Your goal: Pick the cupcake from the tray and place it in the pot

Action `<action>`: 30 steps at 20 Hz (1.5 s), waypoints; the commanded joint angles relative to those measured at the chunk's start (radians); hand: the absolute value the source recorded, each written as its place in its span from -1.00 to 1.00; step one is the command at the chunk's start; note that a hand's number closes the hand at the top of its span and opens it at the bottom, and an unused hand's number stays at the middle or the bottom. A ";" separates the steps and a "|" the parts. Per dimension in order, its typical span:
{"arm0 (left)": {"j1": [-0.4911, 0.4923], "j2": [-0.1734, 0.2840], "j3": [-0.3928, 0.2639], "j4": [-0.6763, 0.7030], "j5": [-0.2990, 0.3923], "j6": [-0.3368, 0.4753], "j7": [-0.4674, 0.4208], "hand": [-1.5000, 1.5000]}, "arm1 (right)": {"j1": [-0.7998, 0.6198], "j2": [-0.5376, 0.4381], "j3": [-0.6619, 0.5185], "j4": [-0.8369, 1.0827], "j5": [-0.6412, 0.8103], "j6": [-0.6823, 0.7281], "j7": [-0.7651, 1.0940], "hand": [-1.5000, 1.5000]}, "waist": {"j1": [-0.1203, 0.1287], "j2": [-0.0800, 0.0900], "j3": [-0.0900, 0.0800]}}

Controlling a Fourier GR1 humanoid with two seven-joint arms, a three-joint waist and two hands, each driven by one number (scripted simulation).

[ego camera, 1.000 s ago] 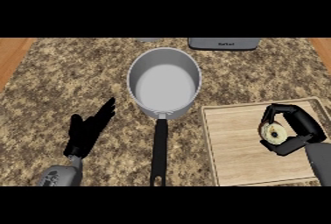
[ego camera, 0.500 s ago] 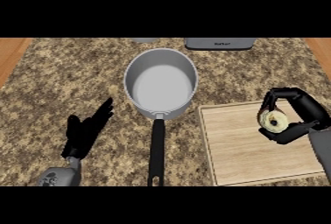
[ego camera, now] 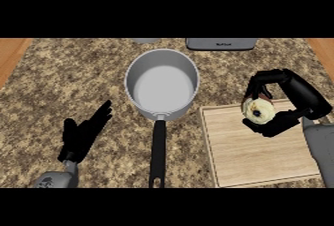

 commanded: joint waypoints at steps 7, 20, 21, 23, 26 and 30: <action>0.024 -0.015 -0.011 -0.045 -0.028 0.017 0.002 0.00 | -0.261 0.135 0.184 -0.097 0.148 0.042 0.419 1.00 | 0.013 0.000 0.000; 0.021 -0.048 -0.028 -0.036 -0.037 0.016 0.016 0.00 | -0.422 0.301 0.511 0.208 0.641 -0.128 0.525 1.00 | 0.025 0.004 0.000; -0.007 -0.012 0.005 -0.025 -0.003 -0.026 0.018 0.00 | -0.448 0.302 0.522 0.229 0.663 -0.110 0.538 1.00 | 0.022 0.005 0.000; -0.001 -0.033 0.002 -0.011 -0.015 -0.005 -0.006 0.00 | -0.433 0.351 0.546 0.324 0.679 -0.097 0.553 1.00 | 0.020 0.006 0.000; -0.008 -0.025 -0.008 -0.007 -0.028 -0.013 0.001 0.00 | -0.475 0.382 0.539 0.407 0.612 0.073 0.661 1.00 | 0.026 0.006 -0.001; 0.005 -0.040 -0.013 0.034 -0.043 -0.004 -0.036 0.00 | -0.491 0.383 0.561 0.480 0.542 0.114 0.773 -1.00 | 0.026 0.007 -0.001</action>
